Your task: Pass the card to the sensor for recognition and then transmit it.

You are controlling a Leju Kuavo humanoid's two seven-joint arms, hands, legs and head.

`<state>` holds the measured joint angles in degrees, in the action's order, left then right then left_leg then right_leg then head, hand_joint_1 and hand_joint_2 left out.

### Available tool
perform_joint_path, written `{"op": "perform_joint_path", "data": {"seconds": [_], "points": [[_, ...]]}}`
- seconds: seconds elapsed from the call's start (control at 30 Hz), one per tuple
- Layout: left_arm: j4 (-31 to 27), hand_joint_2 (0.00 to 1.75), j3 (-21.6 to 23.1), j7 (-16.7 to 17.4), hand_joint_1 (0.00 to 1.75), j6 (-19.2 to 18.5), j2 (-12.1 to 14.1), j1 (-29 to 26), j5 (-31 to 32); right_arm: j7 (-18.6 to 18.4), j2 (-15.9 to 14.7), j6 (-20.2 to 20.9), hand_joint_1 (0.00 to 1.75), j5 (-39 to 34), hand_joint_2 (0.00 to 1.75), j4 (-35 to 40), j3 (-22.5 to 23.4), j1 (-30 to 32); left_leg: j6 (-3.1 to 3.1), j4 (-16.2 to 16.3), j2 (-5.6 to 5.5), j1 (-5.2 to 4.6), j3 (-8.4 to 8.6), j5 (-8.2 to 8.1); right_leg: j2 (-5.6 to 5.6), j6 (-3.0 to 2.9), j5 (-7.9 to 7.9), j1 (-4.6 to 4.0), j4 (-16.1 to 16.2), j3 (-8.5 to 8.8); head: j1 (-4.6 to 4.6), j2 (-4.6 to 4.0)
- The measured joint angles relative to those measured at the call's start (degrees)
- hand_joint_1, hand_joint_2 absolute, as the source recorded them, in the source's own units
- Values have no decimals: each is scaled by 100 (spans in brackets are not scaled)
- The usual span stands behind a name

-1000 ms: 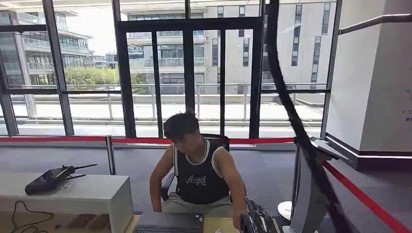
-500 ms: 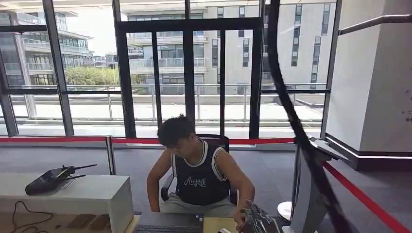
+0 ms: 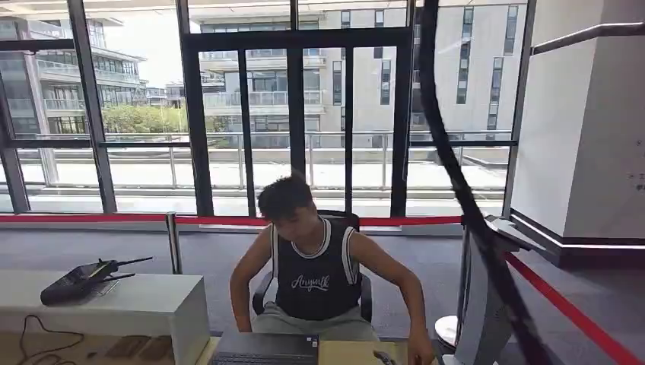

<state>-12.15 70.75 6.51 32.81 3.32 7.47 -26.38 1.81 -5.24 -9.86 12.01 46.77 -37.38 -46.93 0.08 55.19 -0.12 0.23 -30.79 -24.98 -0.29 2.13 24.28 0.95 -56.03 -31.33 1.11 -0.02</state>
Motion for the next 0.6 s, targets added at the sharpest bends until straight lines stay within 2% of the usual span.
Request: {"op": "perform_joint_path", "data": {"seconds": [0.1,0.37,0.6], "points": [[0,0,-2,0,0,4,7,-21,-22,-24,-186,-33,0,-197,175,592,26,411,0,0,1,0,2,0,1,0,0,0,1,1,-2,0],[0,0,-28,50,0,7,33,-36,-50,-201,-632,-219,0,61,175,1710,31,1304,0,0,0,0,1,0,1,0,0,0,1,3,2,0],[0,0,-79,96,0,17,33,-33,-63,-251,-765,-264,0,294,175,2040,29,1634,-1,-2,1,0,1,-1,1,0,0,0,1,2,2,0]]}}
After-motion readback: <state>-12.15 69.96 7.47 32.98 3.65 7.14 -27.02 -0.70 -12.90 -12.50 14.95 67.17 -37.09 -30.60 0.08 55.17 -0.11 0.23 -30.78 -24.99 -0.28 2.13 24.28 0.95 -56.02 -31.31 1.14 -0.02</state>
